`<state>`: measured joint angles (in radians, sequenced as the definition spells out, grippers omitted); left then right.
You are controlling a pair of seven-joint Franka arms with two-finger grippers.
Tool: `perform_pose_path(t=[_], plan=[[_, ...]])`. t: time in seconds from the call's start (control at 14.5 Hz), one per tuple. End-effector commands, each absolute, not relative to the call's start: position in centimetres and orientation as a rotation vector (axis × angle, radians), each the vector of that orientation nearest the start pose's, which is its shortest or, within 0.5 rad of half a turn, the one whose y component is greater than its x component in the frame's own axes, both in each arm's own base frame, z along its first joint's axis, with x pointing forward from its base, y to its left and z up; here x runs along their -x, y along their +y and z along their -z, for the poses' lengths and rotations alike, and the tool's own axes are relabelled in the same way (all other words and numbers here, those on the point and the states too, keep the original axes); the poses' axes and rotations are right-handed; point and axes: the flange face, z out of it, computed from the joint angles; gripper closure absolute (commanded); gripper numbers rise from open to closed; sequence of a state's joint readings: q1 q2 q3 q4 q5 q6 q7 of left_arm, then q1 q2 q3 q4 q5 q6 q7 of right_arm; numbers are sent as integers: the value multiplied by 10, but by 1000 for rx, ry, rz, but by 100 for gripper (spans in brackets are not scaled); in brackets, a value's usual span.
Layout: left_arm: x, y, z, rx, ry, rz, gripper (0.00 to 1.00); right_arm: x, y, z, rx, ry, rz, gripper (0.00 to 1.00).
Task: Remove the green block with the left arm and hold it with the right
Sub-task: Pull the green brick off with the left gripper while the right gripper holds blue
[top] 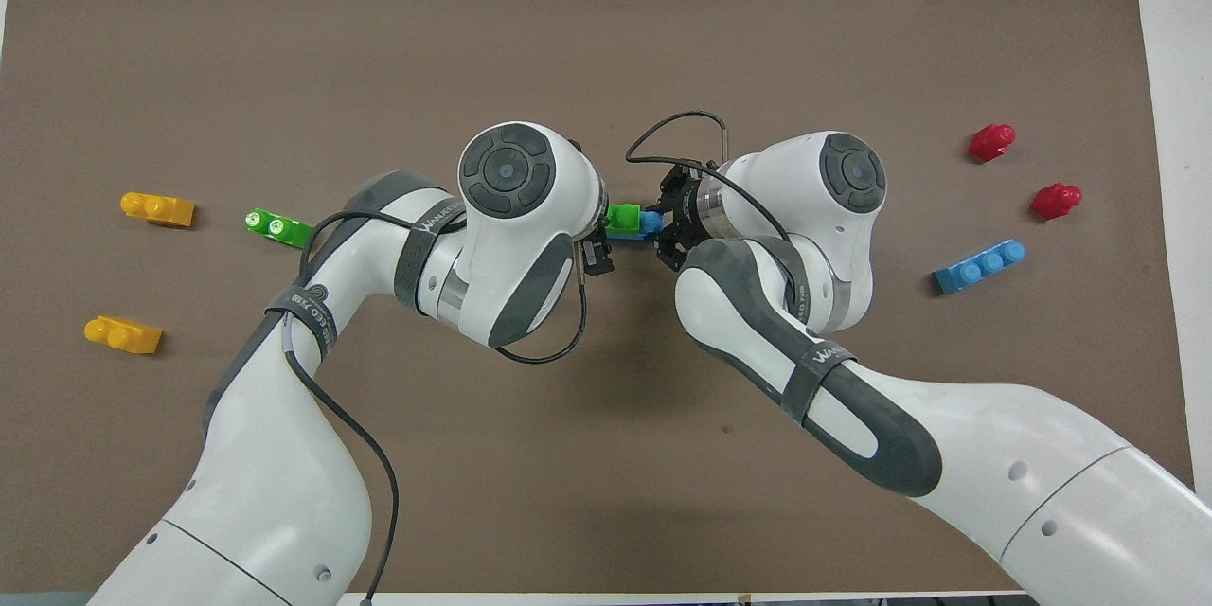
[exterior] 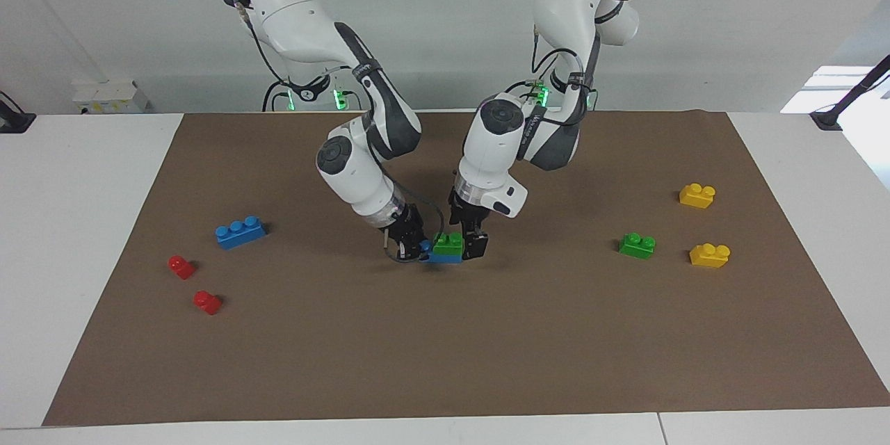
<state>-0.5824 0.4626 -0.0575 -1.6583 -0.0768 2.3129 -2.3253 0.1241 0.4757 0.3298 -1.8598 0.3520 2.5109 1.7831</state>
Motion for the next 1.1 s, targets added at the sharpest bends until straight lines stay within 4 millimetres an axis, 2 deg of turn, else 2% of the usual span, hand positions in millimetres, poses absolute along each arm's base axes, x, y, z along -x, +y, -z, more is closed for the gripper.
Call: perform_pose_path(t=[0.0, 0.62, 0.69, 0.9, 0.97, 1.03], plan=[[-550, -415, -350, -1894, 2222, 103, 0, -598, 270, -287, 1855, 2060, -375, 100], [-542, -419, -333, -1892, 2207, 99, 0, -599, 271, -287, 1852, 2055, -367, 100], [-541, -419, -333, -1896, 2208, 99, 5, -599, 271, -287, 1852, 2055, -367, 100], [-540, -421, -335, -1912, 2210, 104, 62, -598, 273, -288, 1853, 2051, -365, 100], [-539, -423, -337, -1916, 2208, 103, 73, -597, 276, -287, 1859, 2048, -367, 100], [-542, -424, -343, -1909, 2202, 102, 80, -597, 276, -287, 1859, 2048, -367, 100]])
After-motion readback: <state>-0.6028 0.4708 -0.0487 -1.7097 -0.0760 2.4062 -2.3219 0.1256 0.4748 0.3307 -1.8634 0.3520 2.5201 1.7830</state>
